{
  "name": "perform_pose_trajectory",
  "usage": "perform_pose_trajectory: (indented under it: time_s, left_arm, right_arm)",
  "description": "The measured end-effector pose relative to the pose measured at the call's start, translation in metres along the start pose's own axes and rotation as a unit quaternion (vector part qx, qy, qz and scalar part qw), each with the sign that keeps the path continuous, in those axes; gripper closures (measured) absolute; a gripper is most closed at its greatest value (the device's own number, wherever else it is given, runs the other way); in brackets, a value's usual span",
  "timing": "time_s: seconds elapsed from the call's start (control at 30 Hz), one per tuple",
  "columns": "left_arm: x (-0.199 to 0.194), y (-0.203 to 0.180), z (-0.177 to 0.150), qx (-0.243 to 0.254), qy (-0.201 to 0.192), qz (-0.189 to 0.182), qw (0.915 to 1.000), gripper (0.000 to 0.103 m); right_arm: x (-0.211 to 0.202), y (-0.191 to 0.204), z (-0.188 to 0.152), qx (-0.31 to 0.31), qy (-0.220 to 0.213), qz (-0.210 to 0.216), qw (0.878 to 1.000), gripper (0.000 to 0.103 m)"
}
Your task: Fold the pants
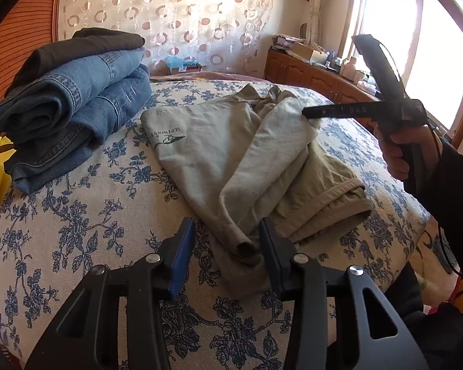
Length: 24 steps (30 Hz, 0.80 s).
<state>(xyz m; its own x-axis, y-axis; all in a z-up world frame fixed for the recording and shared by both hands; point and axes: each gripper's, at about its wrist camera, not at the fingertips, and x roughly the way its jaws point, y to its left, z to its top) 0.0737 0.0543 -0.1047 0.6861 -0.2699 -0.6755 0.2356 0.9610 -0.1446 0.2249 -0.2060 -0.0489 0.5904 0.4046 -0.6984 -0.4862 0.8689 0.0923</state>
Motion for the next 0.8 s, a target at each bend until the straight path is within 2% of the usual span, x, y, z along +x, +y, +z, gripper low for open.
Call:
perform_pose_trajectory:
  time_s: [0.07,0.17,0.27,0.37,0.43,0.6,0.8]
  left_arm:
    - [-0.002,0.000,0.000,-0.002,-0.002,-0.001,1.0000,0.060]
    - [-0.004,0.001,0.000,-0.004,-0.005,0.001,1.0000,0.060]
    - [-0.006,0.002,0.000,-0.005,-0.008,0.002,1.0000,0.060]
    - [-0.009,0.001,0.000,-0.004,-0.013,0.003,0.9999,0.064]
    - [-0.011,0.000,-0.001,-0.005,-0.016,0.000,0.9999,0.080]
    - [-0.012,-0.002,-0.007,-0.006,-0.012,-0.005,0.9999,0.092]
    - [-0.020,0.004,-0.011,-0.018,-0.014,-0.013,0.9996,0.093]
  right_arm:
    - [-0.001,-0.002,0.000,0.000,0.007,0.005,1.000,0.093]
    - [-0.004,-0.003,0.002,-0.006,0.009,0.016,1.000,0.101]
    - [-0.018,0.000,0.004,-0.014,-0.007,0.024,1.000,0.101]
    - [-0.032,0.002,0.010,-0.015,-0.032,0.023,0.999,0.101]
    - [-0.041,0.005,0.018,-0.021,-0.050,0.021,0.998,0.101]
    - [-0.047,0.023,0.046,-0.046,-0.079,0.016,0.996,0.101]
    - [-0.028,0.063,0.078,-0.096,-0.089,0.011,0.991,0.101]
